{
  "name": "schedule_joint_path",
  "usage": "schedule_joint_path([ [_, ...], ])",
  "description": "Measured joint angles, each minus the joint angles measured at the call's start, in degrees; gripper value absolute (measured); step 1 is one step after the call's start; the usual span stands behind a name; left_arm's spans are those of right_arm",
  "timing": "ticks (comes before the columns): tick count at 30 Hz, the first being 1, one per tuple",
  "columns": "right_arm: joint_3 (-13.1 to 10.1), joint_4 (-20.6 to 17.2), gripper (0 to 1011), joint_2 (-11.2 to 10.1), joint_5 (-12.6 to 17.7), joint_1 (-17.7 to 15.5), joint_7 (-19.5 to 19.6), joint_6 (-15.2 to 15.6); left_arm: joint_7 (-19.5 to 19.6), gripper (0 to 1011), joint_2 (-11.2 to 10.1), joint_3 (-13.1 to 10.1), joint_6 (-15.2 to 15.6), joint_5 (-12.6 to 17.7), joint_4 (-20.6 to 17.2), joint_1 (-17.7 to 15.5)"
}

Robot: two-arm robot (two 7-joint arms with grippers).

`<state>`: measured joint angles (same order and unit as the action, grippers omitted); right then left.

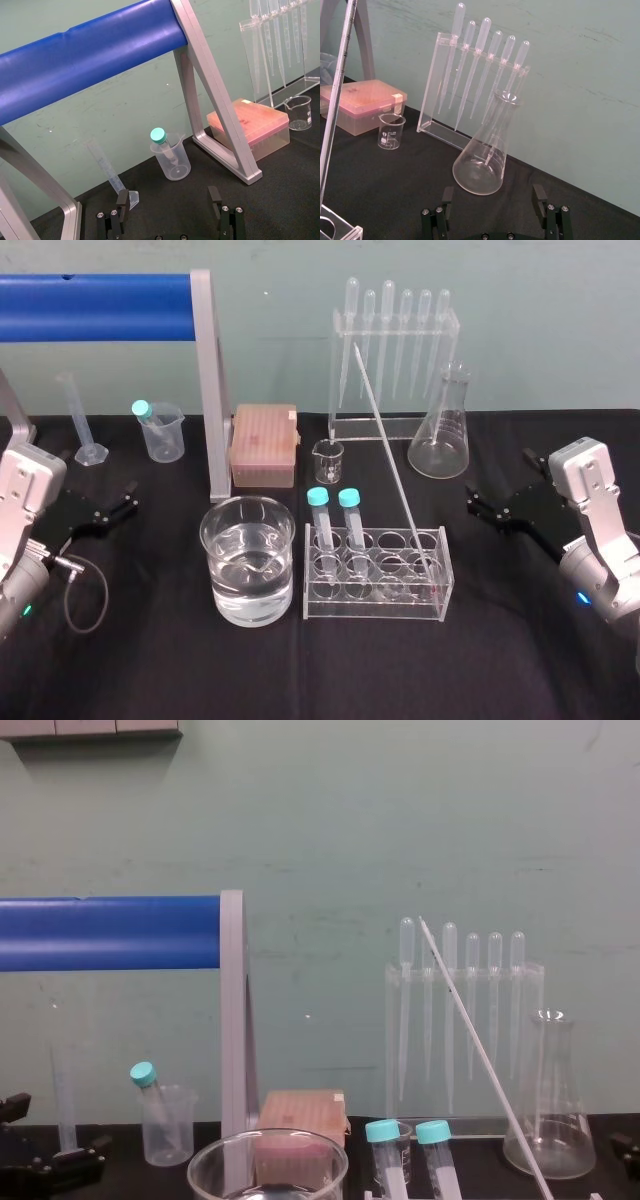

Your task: Hold the thermometer with one hand and immerse one end into the beaker, then reinsert it into the test tube rack.

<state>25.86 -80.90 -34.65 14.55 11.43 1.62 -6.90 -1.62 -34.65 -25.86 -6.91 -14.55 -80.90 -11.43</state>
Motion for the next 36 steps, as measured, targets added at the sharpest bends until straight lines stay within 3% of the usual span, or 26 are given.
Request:
schedule_joint_path([
  [22,0.00,0.00,1002,0.00,0.00,0.00,0.00,0.00,0.00,1008,0.00,0.00,0.00,0.00,0.00,0.00],
  [26,-0.97,-0.30,1003,0.07,0.02,-0.17,0.07,-0.04,0.00,1008,0.00,0.00,0.00,0.00,0.00,0.00],
  [28,-3.23,-1.41,1003,0.31,0.69,-0.65,0.59,-0.67,0.00,1008,0.00,0.00,0.00,0.00,0.00,0.00],
  [31,-4.35,-1.99,1003,0.48,1.40,-0.89,0.64,-0.99,0.00,1008,0.00,0.00,0.00,0.00,0.00,0.00],
  [36,-7.76,-4.67,1003,0.86,5.88,-1.72,-1.37,-1.47,0.00,1008,0.00,0.00,0.00,0.00,0.00,0.00],
])
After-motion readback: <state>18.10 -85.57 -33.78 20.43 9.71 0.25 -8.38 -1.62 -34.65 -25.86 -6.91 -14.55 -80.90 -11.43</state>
